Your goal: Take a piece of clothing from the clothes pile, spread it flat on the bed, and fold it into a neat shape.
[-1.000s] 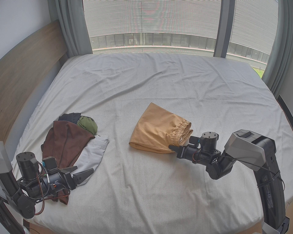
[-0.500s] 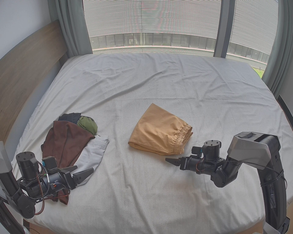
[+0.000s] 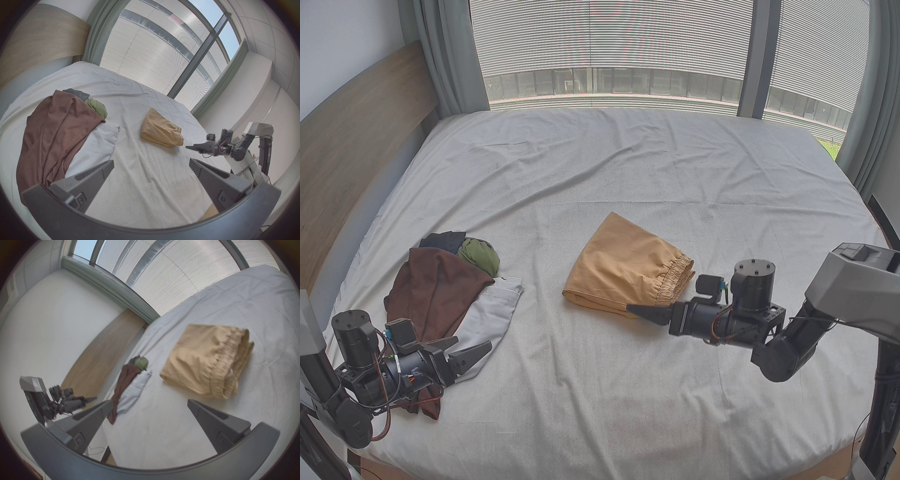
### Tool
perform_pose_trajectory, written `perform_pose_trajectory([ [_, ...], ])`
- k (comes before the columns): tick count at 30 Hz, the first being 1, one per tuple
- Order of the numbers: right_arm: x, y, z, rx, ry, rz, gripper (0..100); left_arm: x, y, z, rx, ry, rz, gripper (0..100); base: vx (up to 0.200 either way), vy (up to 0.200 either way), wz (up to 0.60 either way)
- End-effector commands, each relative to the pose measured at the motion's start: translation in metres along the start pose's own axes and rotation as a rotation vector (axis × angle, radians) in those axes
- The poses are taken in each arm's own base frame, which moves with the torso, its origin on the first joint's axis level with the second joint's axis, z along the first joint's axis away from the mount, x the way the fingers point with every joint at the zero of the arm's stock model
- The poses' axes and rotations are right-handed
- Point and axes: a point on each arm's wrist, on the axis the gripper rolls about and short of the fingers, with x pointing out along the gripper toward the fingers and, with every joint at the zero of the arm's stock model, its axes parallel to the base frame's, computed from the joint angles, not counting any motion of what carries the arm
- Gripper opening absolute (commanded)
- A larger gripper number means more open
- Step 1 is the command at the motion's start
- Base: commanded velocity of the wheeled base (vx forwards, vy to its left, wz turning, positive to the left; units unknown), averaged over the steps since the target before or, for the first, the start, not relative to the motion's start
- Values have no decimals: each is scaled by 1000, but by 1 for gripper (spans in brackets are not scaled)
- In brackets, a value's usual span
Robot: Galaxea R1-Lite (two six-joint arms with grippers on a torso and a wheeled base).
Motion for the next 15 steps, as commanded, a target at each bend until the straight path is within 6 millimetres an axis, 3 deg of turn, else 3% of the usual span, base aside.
perform_pose_trajectory([
  [1, 4, 25, 56, -26, -138, 82, 100, 1, 0, 0, 1, 0, 0, 100, 0, 0, 0],
  [4, 23, -12, 56, 7, -121, 18, 100, 1, 0, 0, 1, -2, 0, 100, 0, 0, 0],
  [5, 23, -13, 55, 9, -120, 16, 100, 1, 0, 0, 1, -2, 0, 100, 0, 0, 0],
  [6, 33, -30, 50, 22, -112, -5, 100, 1, 1, 0, 2, -3, 1, 100, 0, 0, 0],
  [8, 40, -43, 47, 29, -112, -16, 100, 0, 1, 1, 1, -4, 4, 100, 0, 0, 0],
  [10, 40, -43, 47, 29, -112, -16, 100, 0, 1, 1, 1, -4, 4, 100, 0, 0, 0],
  [11, 53, -66, 35, 48, -95, -41, 100, 2, 3, -1, -5, 4, 7, 100, 0, 0, 0],
  [15, 61, -86, 18, 69, -68, -69, 100, 4, 3, -3, -2, 6, 5, 100, 0, 0, 0],
])
